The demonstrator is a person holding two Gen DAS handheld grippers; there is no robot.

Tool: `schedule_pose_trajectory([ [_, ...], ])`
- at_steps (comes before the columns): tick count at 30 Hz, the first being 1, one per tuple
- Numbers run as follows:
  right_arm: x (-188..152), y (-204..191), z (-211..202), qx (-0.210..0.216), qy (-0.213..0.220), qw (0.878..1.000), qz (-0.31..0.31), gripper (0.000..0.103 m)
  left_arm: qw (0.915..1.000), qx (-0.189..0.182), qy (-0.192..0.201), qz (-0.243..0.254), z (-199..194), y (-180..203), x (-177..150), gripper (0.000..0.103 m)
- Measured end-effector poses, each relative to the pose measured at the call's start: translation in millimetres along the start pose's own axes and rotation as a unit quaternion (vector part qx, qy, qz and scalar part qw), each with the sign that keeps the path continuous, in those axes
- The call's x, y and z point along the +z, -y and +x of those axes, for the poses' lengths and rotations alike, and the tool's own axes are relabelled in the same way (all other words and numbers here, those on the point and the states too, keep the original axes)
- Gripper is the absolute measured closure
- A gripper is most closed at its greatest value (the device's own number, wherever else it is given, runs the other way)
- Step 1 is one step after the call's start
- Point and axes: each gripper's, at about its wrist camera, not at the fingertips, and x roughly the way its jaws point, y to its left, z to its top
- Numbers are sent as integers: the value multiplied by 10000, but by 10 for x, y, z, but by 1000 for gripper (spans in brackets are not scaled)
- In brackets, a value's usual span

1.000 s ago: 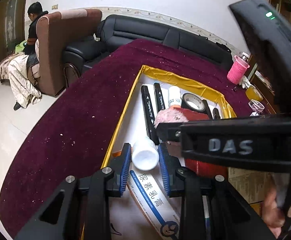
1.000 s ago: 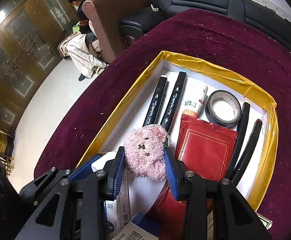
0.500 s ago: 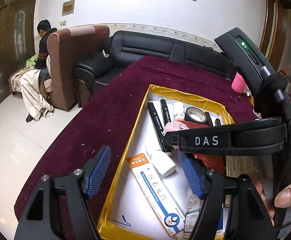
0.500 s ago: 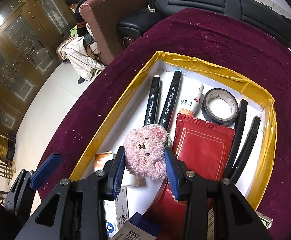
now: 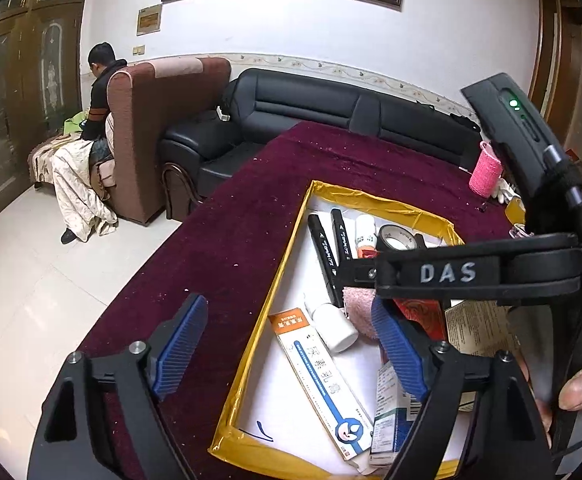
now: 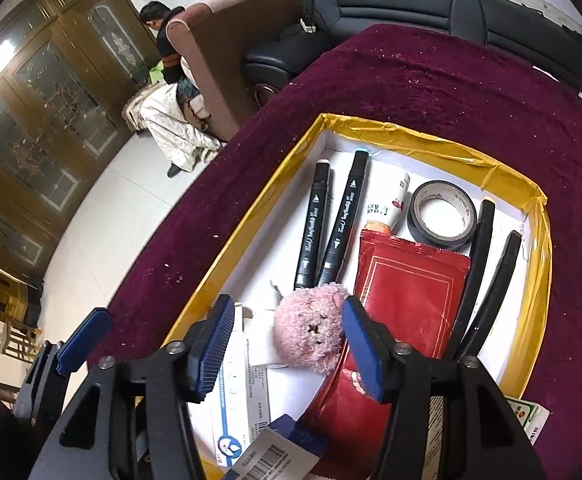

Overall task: Organize objects
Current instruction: 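Withdraw both grippers from the tray toward the remaining items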

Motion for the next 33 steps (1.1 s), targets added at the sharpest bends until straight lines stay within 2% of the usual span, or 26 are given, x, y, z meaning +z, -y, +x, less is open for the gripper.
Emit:
schedule_pose_trajectory([
  [7, -75, 56, -337, 101, 406, 9991, -51, 28, 9997, 81, 154, 171, -184, 146, 23, 15],
  [13, -202, 306, -658, 64, 697, 9975, 31, 22, 9982, 125, 341, 468, -378, 425, 50, 13],
  [21, -413, 1023, -1102, -15, 1022, 9924, 680, 20, 9909, 238, 637, 1158, -601, 996, 49, 9],
  [33, -869, 2135, -1753, -382, 1504, 9764, 1504, 16, 9766, 79, 725, 2022, -725, 1888, -54, 8],
])
